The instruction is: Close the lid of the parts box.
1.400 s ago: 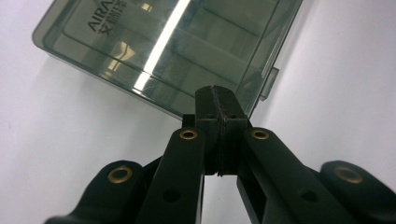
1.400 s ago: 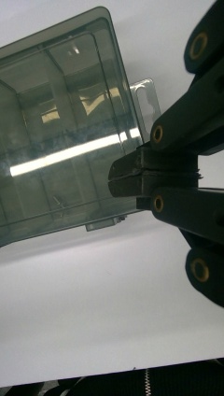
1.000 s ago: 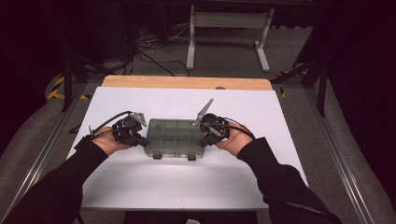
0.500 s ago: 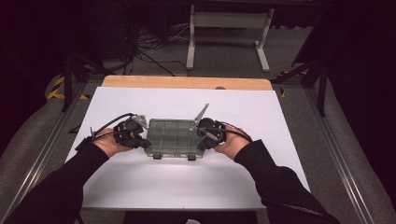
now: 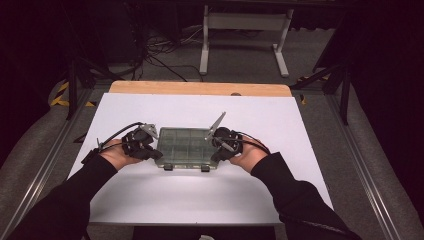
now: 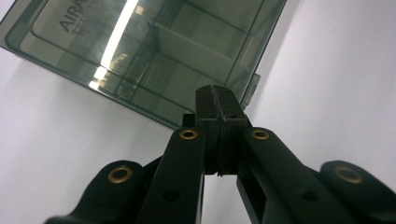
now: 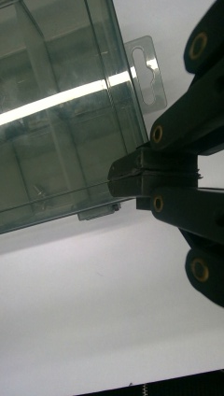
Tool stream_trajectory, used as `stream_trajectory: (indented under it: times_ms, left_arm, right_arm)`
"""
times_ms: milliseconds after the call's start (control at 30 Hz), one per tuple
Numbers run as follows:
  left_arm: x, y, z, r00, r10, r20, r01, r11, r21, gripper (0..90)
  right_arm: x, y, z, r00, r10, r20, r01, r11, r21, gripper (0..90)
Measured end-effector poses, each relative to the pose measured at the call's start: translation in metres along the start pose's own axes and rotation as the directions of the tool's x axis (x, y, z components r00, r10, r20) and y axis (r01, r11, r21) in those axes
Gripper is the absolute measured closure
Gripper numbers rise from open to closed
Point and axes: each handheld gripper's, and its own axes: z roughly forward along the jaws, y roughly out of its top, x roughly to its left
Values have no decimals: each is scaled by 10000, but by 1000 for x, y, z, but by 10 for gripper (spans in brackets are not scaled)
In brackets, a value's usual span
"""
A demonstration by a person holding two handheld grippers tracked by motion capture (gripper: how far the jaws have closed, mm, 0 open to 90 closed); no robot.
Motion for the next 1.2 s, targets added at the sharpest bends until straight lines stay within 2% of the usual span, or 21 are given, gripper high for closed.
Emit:
stream_trajectory:
  times_ms: [167, 233, 600, 733, 900, 1200]
  left_arm:
    - [0, 0, 1, 10000, 14, 74, -13, 10000, -87, 892]
    - [0, 0, 0, 9999, -61, 121, 62, 9999, -105, 858]
    - [-6, -7, -4, 9996, -230, 139, 235, 9991, -362, 863]
    - [-12, -11, -6, 9997, -133, 185, 140, 9991, -410, 864]
    - [-16, -15, -2, 9995, -65, 297, 72, 9997, -223, 865]
    - [-14, -16, 4, 9993, -154, 342, 155, 9999, -36, 868]
  right_arm:
    - [1, -1, -1, 9998, -105, 162, 106, 9999, -55, 898]
    - [1, -1, -1, 9998, -113, 177, 114, 9999, -71, 898]
    - [5, -7, -9, 10000, -35, -27, 33, 9988, -480, 874]
    - [10, -11, -7, 9998, -119, -134, 114, 9992, -389, 875]
    - [11, -16, 0, 9996, -120, -237, 116, 9998, -179, 880]
    - [9, -17, 3, 9999, -32, -119, 32, 10000, 9, 897]
